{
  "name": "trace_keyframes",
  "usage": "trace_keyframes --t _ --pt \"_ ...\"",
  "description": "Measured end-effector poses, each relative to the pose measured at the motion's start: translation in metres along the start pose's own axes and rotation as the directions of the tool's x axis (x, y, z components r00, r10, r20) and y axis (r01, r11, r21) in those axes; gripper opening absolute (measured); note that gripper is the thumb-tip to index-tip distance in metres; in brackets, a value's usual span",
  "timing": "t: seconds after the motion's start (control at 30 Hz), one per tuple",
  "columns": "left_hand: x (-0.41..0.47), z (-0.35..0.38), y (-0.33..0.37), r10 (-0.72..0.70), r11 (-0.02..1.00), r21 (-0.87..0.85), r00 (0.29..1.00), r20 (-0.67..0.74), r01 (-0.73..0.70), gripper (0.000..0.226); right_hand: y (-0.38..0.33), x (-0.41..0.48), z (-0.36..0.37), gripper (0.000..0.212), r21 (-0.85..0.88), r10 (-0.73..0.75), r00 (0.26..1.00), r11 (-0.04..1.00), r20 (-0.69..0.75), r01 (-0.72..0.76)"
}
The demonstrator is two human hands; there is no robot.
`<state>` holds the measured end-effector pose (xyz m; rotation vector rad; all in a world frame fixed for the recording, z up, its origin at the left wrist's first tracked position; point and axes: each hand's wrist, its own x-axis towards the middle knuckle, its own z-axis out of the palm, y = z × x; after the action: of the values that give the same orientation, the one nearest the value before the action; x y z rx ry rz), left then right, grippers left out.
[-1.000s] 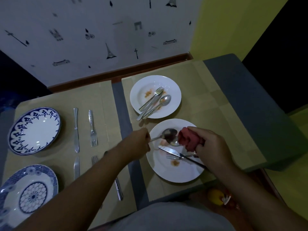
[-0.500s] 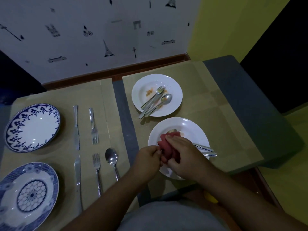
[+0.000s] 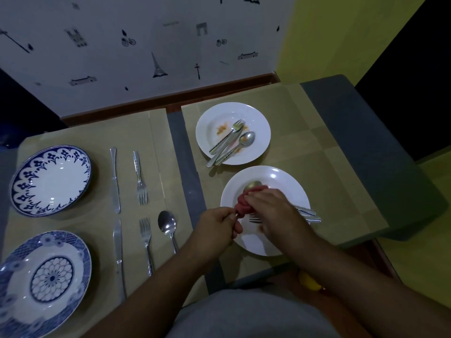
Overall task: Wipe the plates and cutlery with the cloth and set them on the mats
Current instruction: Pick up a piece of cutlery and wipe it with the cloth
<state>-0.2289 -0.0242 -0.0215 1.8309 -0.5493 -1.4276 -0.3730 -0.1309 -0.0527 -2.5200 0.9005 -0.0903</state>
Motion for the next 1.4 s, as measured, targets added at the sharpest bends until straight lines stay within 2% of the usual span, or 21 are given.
trace_keyframes --t 0.1,0.17,0.27,0.43,0.53,0.63,0.73,0.8,0.9,0.93,1.03,1.07,1.17,1.27,1.4 --pt "-0.003 -0.006 -0.004 -0.004 1.000 -0.018 0.998 0.055 0.005 0.028 0.004 -0.002 -0.005 0.059 -0.035 -0.060 0.998 0.998 -0.006 0.060" --pt "-0.005 -0.006 -0.005 -0.021 0.999 -0.023 0.998 0.065 0.023 0.028 0.017 0.010 -0.009 0.058 -0.048 0.030 0.999 0.998 -0.024 -0.031" --pt "-0.006 -0.004 -0.004 -0.079 0.995 -0.063 0.994 0.076 0.084 0.027 0.018 0.024 -0.019 0.041 -0.024 0.100 0.993 0.994 -0.069 -0.102" --pt "-0.001 -0.010 0.000 -0.158 0.977 -0.140 0.987 0.043 0.162 0.020 0.011 0.019 -0.034 0.045 0.214 0.243 0.944 0.957 -0.223 -0.195" --pt "0.001 -0.013 0.000 -0.177 0.960 -0.211 0.983 0.045 0.182 0.017 0.001 0.014 -0.036 0.044 0.230 0.190 0.956 0.963 -0.224 -0.138" --pt "0.001 -0.012 0.000 -0.190 0.941 -0.278 0.981 0.038 0.193 0.019 -0.009 0.009 -0.030 0.046 0.169 0.014 0.989 0.986 -0.150 0.012" --pt "0.001 -0.008 0.000 -0.151 0.968 -0.203 0.988 0.014 0.150 0.020 -0.010 0.003 -0.012 0.048 0.073 -0.152 0.988 0.985 -0.034 0.154" --pt "0.000 -0.007 -0.001 -0.126 0.977 -0.173 0.992 0.001 0.124 0.021 -0.007 0.010 -0.009 0.047 0.074 -0.133 0.991 0.988 -0.029 0.135" --pt "-0.001 -0.009 -0.003 -0.107 0.982 -0.160 0.994 -0.021 0.102 0.020 -0.003 0.020 -0.009 0.041 0.114 -0.011 0.998 0.993 -0.063 0.018" --pt "-0.002 -0.009 -0.005 -0.107 0.983 -0.155 0.994 -0.017 0.103 0.021 -0.006 0.017 -0.008 0.041 0.098 -0.026 0.999 0.995 -0.048 0.030" --pt "-0.005 -0.009 -0.009 -0.108 0.987 -0.122 0.994 -0.003 0.107 0.023 -0.017 -0.001 0.000 0.042 0.048 -0.200 0.979 0.979 0.032 0.198" --pt "-0.005 -0.009 -0.010 -0.104 0.988 -0.111 0.995 -0.003 0.103 0.023 -0.017 -0.002 -0.001 0.041 0.050 -0.203 0.978 0.978 0.044 0.200" --pt "-0.007 -0.010 -0.011 -0.109 0.988 -0.111 0.994 -0.011 0.107 0.021 0.000 0.023 0.000 0.035 0.068 -0.086 0.996 0.994 0.023 0.084" --pt "-0.007 -0.012 -0.008 -0.153 0.969 -0.192 0.988 0.009 0.152 0.019 0.014 0.037 -0.005 0.042 0.051 0.042 0.998 0.998 0.047 -0.044" --pt "-0.006 -0.014 -0.005 -0.227 0.929 -0.294 0.974 0.021 0.223 0.020 0.013 0.033 -0.019 0.036 0.087 0.149 0.986 0.986 -0.079 -0.142"
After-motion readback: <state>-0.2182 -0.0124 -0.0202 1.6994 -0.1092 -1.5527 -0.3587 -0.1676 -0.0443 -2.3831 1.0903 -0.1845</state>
